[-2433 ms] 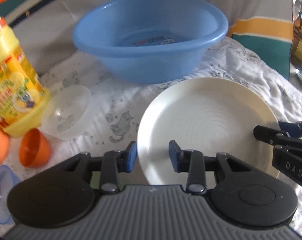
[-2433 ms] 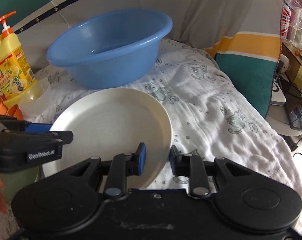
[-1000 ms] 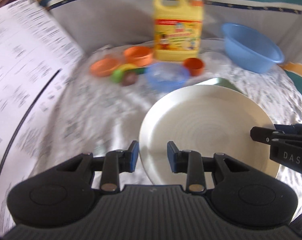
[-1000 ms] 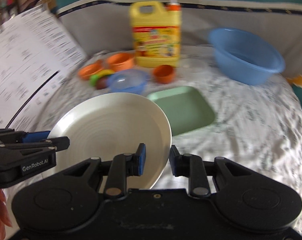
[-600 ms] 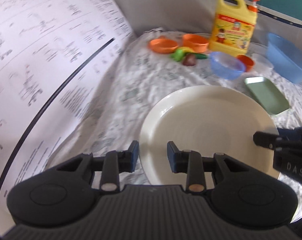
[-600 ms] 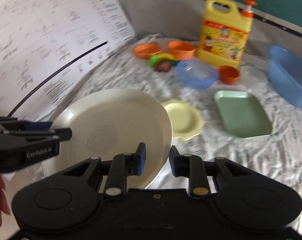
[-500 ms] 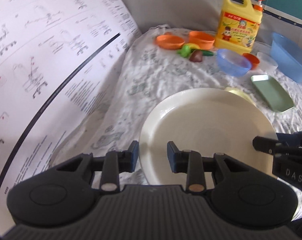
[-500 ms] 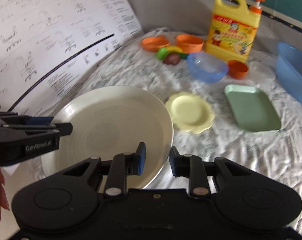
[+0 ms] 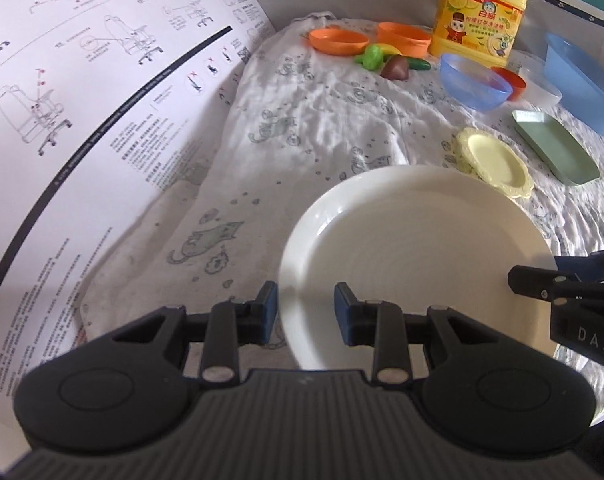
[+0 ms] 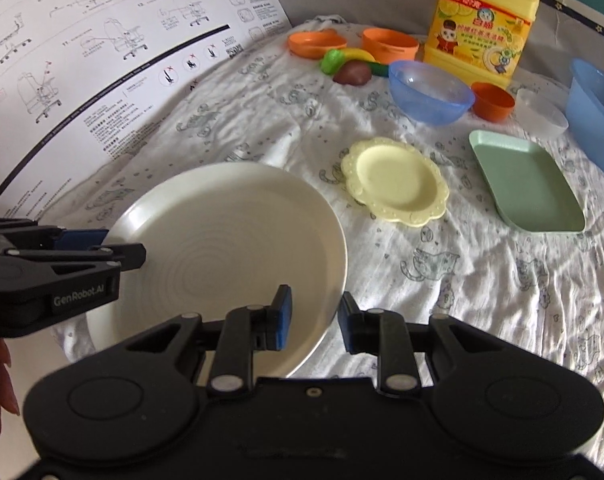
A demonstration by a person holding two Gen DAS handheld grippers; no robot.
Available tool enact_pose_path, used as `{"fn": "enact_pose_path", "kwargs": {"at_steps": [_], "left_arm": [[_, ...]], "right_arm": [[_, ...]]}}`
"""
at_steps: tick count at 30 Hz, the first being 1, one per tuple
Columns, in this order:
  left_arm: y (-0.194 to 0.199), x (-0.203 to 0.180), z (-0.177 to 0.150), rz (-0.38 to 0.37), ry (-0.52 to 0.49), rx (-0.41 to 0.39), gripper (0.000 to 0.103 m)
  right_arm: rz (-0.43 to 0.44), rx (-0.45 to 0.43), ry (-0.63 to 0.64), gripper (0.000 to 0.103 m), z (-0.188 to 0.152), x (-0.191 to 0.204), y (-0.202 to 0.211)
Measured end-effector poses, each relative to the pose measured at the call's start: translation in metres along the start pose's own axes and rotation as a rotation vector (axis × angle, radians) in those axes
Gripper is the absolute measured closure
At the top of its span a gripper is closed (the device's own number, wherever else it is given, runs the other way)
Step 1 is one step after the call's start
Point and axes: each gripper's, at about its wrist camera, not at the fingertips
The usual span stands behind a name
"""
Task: Organize plates and bowls
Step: 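Lift the white plate with both grippers and carry it across the cloth, then lower the white plate onto the cloth and open both grippers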
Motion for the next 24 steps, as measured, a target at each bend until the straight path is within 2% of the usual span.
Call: {"fn": "enact_pose_path", "kwargs": {"at_steps": [10, 13, 14, 15, 16, 17, 18, 20, 24], "left_arm": [[-0.004, -0.01, 0.004, 0.01, -0.031, -0.021, 0.069], [-0.004, -0.011, 0.004, 0.007, -0.038, -0.025, 0.065], [-0.004, -0.011, 0.004, -0.002, -0.036, -0.021, 0.06], [-0.005, -0.01, 0.004, -0.011, -0.029, -0.016, 0.051], [-0.005, -0.009, 0.005, -0.024, -0.014, -0.013, 0.043], [-0.004, -0.007, 0.004, -0.024, 0.0, -0.019, 0.026], [-0.001, -0.005, 0.004, -0.014, 0.012, -0.035, 0.011], [0.006, -0.003, 0.005, 0.014, 0.025, -0.078, 0.0], [0.013, 0.001, 0.013, 0.022, 0.047, -0.096, 0.0]], "right_arm": [[0.018, 0.016, -0.031, 0.077, -0.004, -0.011, -0.008], [0.024, 0.013, -0.024, 0.072, -0.004, -0.011, -0.007], [0.028, 0.014, -0.023, 0.064, -0.004, -0.01, -0.007], [0.036, 0.015, -0.024, 0.057, -0.005, -0.011, -0.006], [0.043, 0.015, -0.028, 0.033, -0.004, -0.011, -0.005], [0.05, 0.011, -0.034, 0.009, -0.004, -0.011, -0.003], [0.061, -0.004, -0.038, 0.003, -0.004, -0.012, 0.001], [0.065, -0.032, -0.035, 0.0, -0.003, -0.013, 0.008], [0.066, -0.042, -0.038, 0.0, -0.001, -0.017, 0.016]]}}
Point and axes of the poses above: each gripper's, at about its wrist camera, not at the fingertips, and y roughly against the way its jaws point, x to its left, z to its top, and after that the axes turned 7 degrees about z, right-handed
